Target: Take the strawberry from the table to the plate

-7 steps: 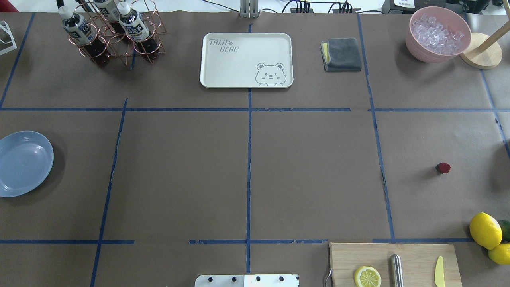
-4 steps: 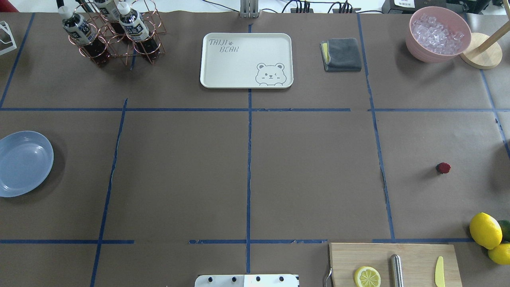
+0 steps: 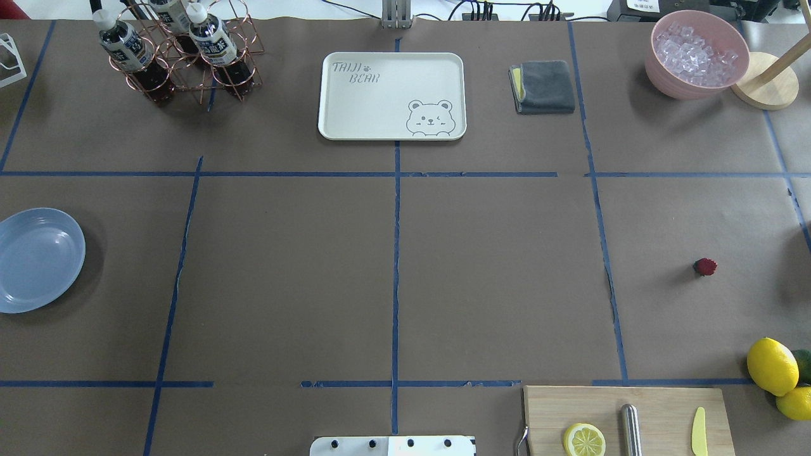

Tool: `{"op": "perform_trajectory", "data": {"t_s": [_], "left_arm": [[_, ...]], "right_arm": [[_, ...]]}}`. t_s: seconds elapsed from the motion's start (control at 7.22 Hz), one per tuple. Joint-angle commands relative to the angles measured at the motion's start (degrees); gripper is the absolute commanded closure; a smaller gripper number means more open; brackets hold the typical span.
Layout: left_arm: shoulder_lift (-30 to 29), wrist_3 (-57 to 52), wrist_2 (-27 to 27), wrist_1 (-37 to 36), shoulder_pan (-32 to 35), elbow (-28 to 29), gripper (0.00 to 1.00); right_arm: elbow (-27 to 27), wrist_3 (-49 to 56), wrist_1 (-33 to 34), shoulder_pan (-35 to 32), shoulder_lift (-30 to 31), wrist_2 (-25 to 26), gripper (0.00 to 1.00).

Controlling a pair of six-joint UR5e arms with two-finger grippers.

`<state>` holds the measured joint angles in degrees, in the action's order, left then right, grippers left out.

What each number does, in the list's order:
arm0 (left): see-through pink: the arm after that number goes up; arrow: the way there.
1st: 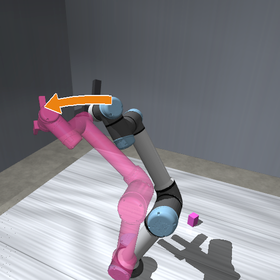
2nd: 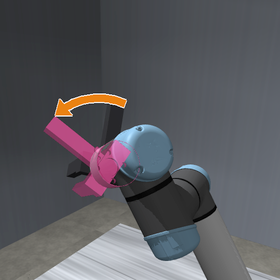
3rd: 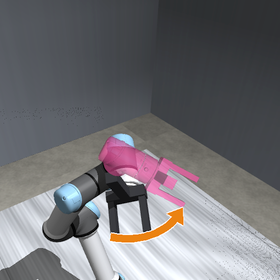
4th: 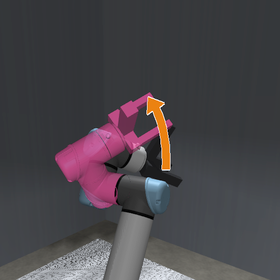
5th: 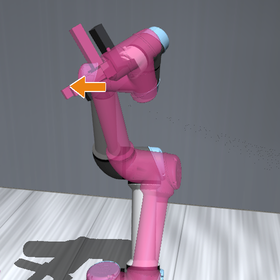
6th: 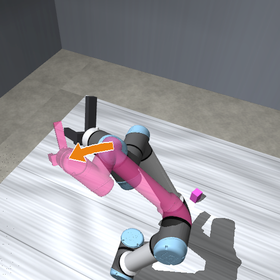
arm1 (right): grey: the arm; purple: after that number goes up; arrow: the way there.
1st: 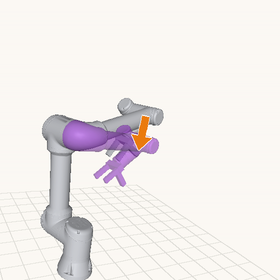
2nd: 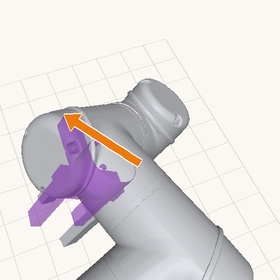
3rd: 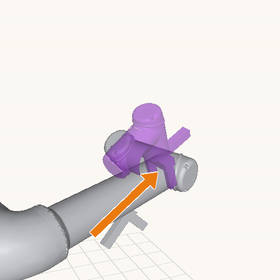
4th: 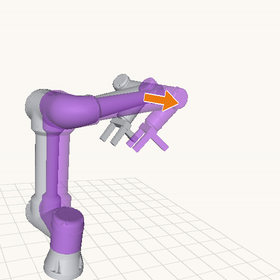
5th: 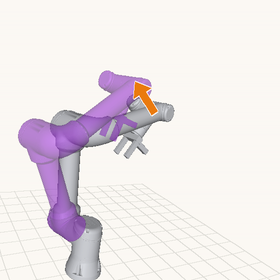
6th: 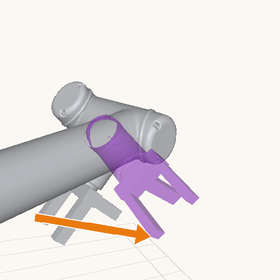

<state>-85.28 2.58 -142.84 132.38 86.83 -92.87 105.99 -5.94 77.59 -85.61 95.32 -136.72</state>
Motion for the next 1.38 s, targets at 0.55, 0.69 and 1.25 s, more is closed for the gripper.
{"op": "perform_trajectory", "data": {"t_s": [0.55,0.69,1.25], "left_arm": [[1.8,21.8,12.3,23.1,-15.8,18.4,0.28],[1.9,21.8,12.6,23.3,-17.9,19.3,0.27],[1.8,21.2,15.0,23.8,-23.2,19.4,0.41]], "right_arm": [[-1.7,-0.6,-2.3,0.0,0.7,0.0,0.0],[-1.7,-0.6,-2.3,0.0,0.7,0.1,0.0],[-1.8,-0.6,-2.3,0.0,0.7,0.1,0.0]]}}
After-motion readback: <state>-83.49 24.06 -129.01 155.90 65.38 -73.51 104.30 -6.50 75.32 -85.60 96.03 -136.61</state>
